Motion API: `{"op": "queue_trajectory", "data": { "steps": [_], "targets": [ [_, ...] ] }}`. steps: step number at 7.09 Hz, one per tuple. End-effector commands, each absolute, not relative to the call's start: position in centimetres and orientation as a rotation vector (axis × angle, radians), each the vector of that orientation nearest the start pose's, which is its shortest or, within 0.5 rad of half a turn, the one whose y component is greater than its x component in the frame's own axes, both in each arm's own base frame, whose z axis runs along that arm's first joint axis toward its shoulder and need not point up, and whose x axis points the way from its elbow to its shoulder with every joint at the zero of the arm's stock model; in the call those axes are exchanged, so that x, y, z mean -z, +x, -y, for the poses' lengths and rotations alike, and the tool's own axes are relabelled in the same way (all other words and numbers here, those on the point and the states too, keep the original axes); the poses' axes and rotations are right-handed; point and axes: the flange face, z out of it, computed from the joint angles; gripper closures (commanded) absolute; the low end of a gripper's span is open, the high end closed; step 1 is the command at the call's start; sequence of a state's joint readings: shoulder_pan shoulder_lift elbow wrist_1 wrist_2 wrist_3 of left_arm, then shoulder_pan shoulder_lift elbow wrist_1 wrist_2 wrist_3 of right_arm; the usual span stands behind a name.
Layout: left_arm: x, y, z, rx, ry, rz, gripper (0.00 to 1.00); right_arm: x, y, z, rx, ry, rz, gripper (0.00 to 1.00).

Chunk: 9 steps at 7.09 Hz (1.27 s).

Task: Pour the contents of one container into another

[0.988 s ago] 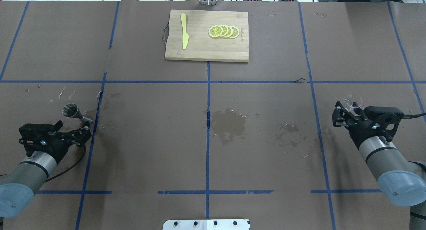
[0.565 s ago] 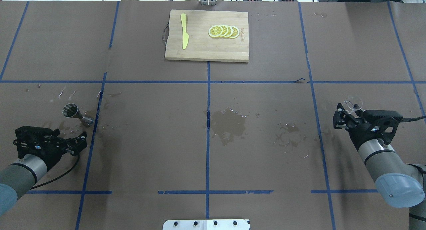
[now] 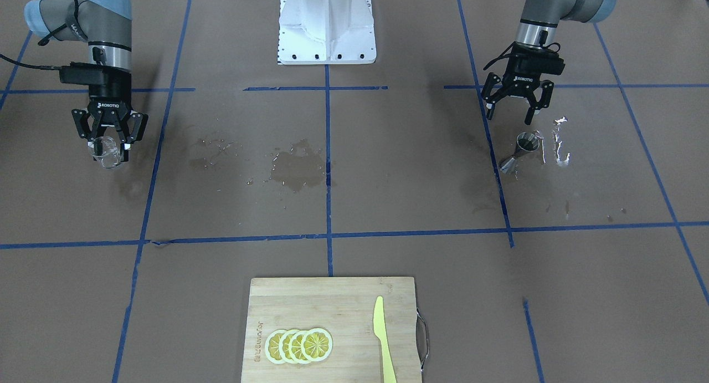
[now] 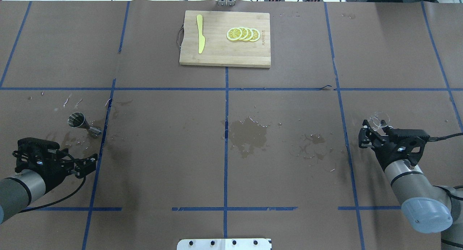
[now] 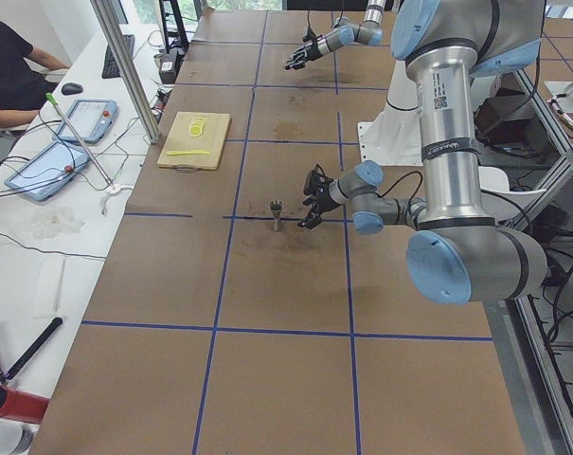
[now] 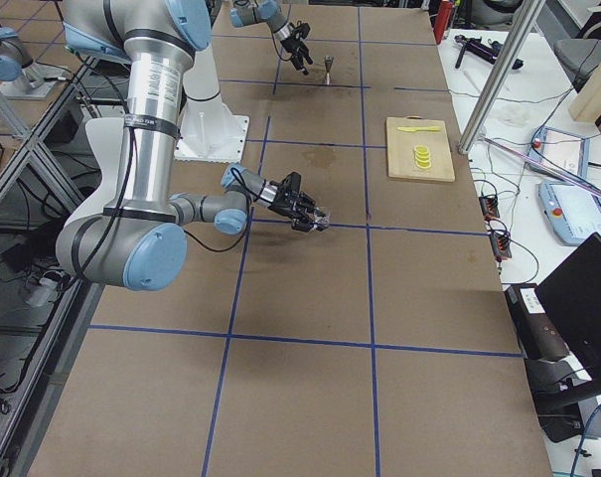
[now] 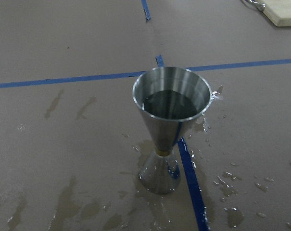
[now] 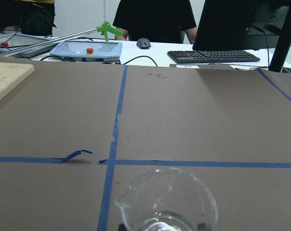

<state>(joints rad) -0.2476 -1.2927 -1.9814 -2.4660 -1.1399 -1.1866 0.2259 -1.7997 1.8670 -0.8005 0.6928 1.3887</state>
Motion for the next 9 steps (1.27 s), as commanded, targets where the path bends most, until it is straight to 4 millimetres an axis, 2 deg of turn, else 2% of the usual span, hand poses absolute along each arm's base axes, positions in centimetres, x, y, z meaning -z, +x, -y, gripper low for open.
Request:
{"op": "queue_trajectory", "data": {
  "steps": [1,2,3,4,5,7,8,9],
  "targets": [
    [-46.5,34.1,26.8,0.070,0.645,-0.861,0.00,-51.6,-36.3,28.6,-0.395,0.961,0.624,1.00],
    [-45.3,33.3,27.4,0.045,0.647,-0.866,0.00,-51.6,-36.7,28.1,-0.388,0.954,0.634,1.00],
    [-44.9,33.0,27.5,0.039,0.652,-0.856,0.00,-50.9,-37.9,27.7,-0.387,0.946,0.660,1.00],
    [-45.0,33.0,27.6,0.037,0.653,-0.853,0.00,-50.9,-39.4,27.6,-0.386,0.944,0.668,1.00],
    [-45.1,32.9,27.7,0.039,0.656,-0.850,0.00,-51.4,-40.1,27.8,-0.382,0.943,0.661,1.00],
    [-45.2,32.9,27.8,0.042,0.655,-0.847,0.00,-51.9,-40.3,27.6,-0.373,0.942,0.655,1.00],
    [-45.5,32.9,27.8,0.041,0.653,-0.843,0.00,-51.9,-40.3,27.6,-0.374,0.942,0.654,0.94],
    [-45.4,32.9,27.9,0.042,0.654,-0.844,0.00,-52.6,-40.2,27.6,-0.381,0.944,0.668,0.80]
  ]
}}
